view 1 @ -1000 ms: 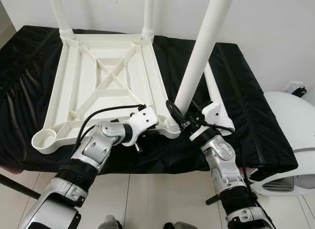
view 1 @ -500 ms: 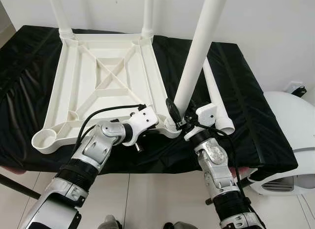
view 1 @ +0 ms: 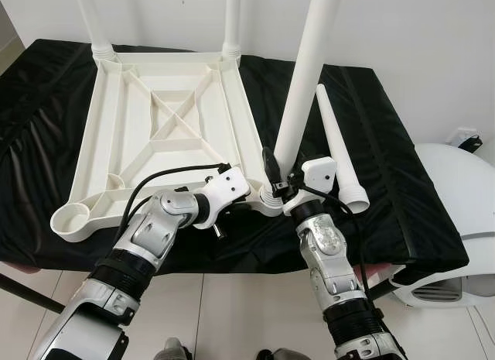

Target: Building children table

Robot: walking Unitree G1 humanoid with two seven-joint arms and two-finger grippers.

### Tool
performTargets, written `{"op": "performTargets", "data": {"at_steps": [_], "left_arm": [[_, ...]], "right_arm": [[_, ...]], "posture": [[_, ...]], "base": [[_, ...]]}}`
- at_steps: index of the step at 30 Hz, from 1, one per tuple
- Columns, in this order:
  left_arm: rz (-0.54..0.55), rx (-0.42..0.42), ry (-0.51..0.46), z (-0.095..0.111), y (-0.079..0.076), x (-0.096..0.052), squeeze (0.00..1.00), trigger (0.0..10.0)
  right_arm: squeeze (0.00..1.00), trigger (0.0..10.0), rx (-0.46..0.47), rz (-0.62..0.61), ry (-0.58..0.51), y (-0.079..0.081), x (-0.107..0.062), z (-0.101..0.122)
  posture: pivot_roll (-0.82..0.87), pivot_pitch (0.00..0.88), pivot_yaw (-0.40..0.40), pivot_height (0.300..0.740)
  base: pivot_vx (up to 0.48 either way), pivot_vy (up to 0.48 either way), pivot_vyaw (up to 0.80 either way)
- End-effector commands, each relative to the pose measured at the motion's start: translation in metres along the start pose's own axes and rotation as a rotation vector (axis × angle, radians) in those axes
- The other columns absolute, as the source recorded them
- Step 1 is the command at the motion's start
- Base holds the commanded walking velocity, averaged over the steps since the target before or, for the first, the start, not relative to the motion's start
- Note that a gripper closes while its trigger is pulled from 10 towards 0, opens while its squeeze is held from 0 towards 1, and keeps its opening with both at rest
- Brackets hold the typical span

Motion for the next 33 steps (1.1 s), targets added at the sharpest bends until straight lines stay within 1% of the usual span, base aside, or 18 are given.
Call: {"op": "performTargets", "data": {"at_steps": [1, 9, 16, 33], "left_arm": [[-0.036, 0.039, -0.027, 0.0091, -0.0024, -0.0022, 0.00, 10.0], [-0.034, 0.042, -0.031, 0.0108, -0.0012, -0.0022, 0.00, 10.0], [-0.031, 0.041, -0.031, 0.0112, -0.0002, -0.0029, 0.00, 10.0], [-0.028, 0.040, -0.030, 0.0113, 0.0013, -0.0033, 0.00, 10.0]], "right_arm": [[0.00, 10.0, -0.040, -0.118, 0.263, -0.0289, -0.0288, -0.0547], [0.00, 10.0, -0.063, -0.092, 0.252, -0.0252, -0.0323, -0.0525], [0.00, 10.0, -0.064, -0.092, 0.242, -0.0267, -0.0360, -0.0513], [0.00, 10.0, -0.082, -0.075, 0.226, -0.0272, -0.0358, -0.0490]], "posture": [[0.03, 0.044, -0.044, 0.740], [0.02, 0.046, -0.042, 0.740], [0.02, 0.051, -0.041, 0.740], [0.02, 0.054, -0.040, 0.740]], "base": [[0.000, 0.000, 0.00], [0.000, 0.000, 0.00], [0.000, 0.000, 0.00], [0.000, 0.000, 0.00]]}}
Point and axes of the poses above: a point about 5 cm out from each wrist's last joint towards the gripper, its own x axis pointing out of the wrist towards the gripper, its own z axis along the axis of the wrist's last joint, y = z × x, the point moved 4 cm from there along x, pointing out of the wrist towards the gripper, and after that the axes turned 7 degrees about -x, right-handed, at the moved point
